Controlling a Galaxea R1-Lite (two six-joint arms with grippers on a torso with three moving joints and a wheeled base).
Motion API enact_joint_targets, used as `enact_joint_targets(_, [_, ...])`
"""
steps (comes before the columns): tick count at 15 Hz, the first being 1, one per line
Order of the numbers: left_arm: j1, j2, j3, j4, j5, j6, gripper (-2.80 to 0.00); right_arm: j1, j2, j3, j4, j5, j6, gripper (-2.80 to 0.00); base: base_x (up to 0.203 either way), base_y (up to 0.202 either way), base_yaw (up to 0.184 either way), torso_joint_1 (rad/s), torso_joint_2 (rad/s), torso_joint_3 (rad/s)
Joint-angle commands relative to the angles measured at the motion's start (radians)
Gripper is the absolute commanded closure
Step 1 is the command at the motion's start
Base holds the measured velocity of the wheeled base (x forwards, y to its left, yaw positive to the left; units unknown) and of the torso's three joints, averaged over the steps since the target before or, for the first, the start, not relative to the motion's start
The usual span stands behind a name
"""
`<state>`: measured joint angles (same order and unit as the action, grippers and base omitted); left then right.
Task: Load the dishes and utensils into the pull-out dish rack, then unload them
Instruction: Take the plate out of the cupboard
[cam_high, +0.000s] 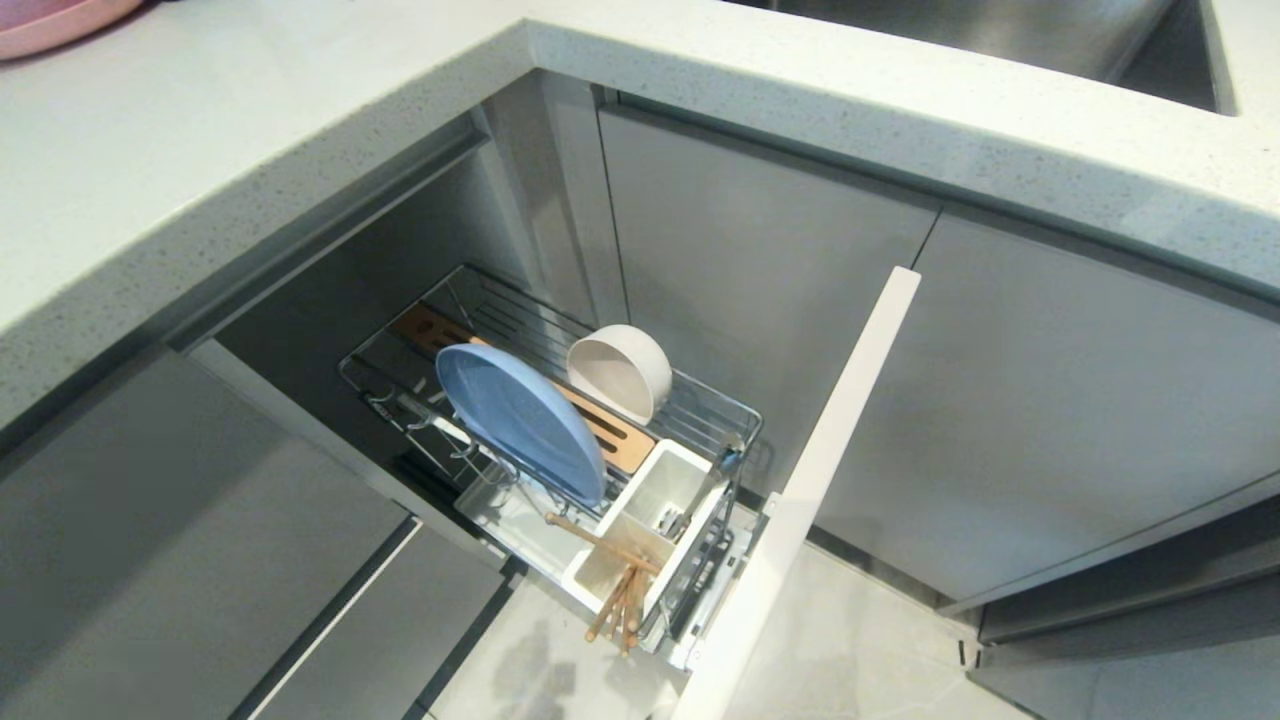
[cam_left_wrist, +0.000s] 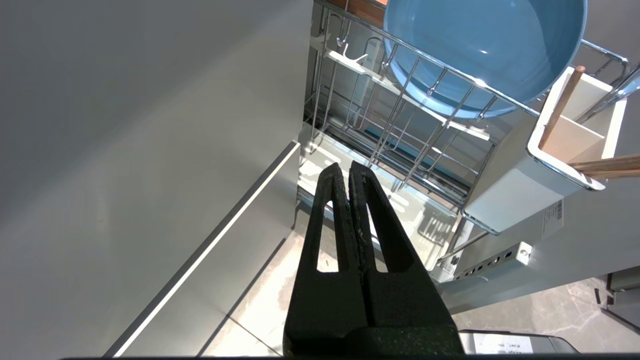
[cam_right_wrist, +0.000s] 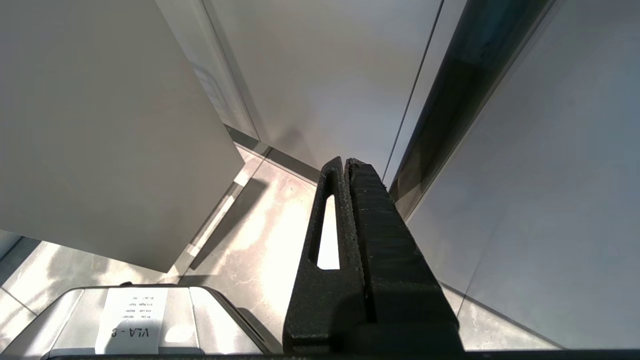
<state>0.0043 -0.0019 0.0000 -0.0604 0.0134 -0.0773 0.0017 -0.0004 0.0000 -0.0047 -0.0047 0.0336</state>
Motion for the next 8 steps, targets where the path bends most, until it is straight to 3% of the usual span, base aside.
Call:
enact_joint_targets(1, [0.000,0.002,0.026,-0.001,0.000,-0.001,0.00,0.001,-0.004,0.002,-0.001,-0.001,0.000,0.00,0.000,0.000,0.000,0.000,0.00,0.000])
enact_joint_targets(8, [0.000,0.002,0.004,-0.039,-0.012,0.017,0.00,0.000,-0.004,0.002,0.000,0.000,0.000,0.00,0.000,0.000,0.000,0.000,0.00,0.000])
